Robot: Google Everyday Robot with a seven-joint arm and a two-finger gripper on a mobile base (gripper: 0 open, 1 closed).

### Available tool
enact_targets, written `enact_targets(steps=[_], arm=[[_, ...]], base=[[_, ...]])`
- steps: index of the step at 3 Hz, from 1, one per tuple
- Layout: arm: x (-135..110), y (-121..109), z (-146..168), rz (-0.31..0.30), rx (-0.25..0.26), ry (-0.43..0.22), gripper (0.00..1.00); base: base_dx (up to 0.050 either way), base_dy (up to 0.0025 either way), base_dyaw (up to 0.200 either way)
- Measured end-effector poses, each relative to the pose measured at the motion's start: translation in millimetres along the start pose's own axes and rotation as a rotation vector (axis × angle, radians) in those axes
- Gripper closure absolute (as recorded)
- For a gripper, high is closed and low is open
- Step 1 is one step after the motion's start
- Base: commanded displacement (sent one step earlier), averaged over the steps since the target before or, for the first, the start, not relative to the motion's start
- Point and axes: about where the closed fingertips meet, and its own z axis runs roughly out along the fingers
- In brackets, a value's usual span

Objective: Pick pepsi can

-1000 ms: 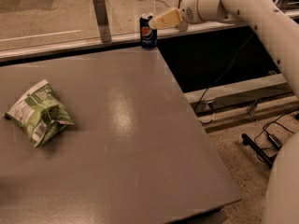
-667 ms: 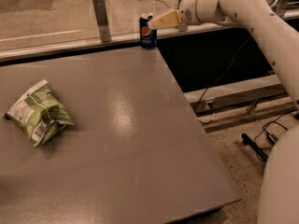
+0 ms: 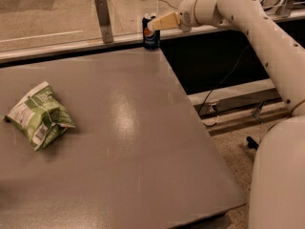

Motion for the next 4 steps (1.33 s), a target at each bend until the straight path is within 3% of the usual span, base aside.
enact_targets(steps=[1,3,4], arm=[[29.7,16.3,65.3,-0.002,-0.090,-0.081,0.00],[31.6,18.6,70.7,0.018,-0.095,-0.077,0.00],[31.9,19.5,73.9,0.057,-0.097,-0.075,0.00]], base=[[0.000,0.00000,0.000],[0.000,0.00000,0.000],[0.000,0.00000,0.000]])
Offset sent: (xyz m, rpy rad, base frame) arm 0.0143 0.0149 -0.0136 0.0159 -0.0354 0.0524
